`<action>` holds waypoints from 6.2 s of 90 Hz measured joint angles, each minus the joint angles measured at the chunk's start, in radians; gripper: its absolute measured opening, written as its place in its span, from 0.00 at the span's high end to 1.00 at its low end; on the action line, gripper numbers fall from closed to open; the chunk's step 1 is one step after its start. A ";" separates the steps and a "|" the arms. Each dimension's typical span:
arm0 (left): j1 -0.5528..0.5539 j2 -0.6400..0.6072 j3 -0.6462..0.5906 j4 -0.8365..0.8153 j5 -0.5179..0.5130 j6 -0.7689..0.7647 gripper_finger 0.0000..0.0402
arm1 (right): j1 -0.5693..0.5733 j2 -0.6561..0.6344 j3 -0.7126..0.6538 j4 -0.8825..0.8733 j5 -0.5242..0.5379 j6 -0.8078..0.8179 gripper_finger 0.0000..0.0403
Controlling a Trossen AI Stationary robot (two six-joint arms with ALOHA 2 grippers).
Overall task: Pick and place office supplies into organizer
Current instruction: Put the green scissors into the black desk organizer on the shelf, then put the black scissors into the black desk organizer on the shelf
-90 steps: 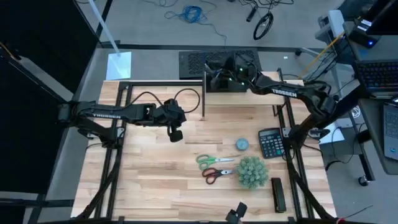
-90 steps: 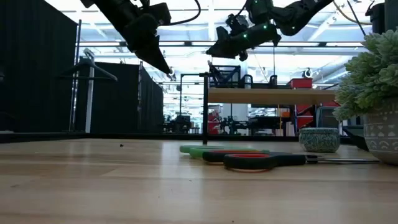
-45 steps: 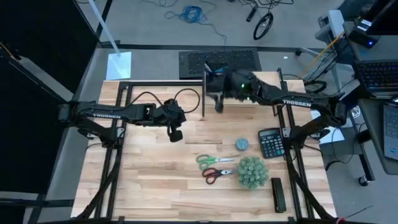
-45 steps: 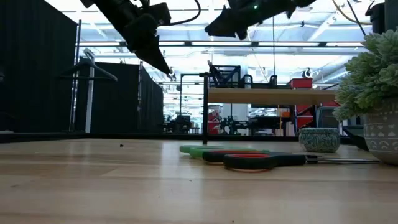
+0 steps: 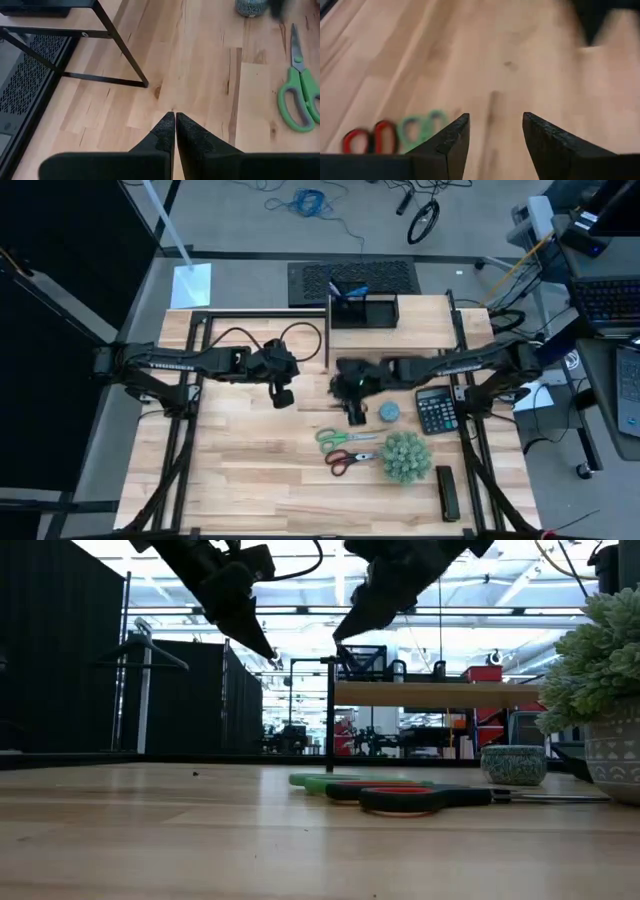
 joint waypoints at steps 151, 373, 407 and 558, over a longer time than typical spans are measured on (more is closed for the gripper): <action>-0.019 0.000 0.000 -0.083 0.000 -0.028 0.99 | 0.145 0.522 0.348 -0.309 0.086 0.154 0.88; -0.023 0.000 0.000 -0.083 0.000 -0.027 0.99 | -0.665 0.006 0.346 0.400 0.398 0.072 0.89; -0.023 0.000 0.000 -0.091 0.000 -0.027 0.99 | -0.626 0.043 0.346 0.406 0.464 -0.026 0.89; -0.023 0.000 0.000 -0.090 0.000 -0.029 0.99 | -0.498 -0.099 0.243 0.199 0.484 -0.082 0.52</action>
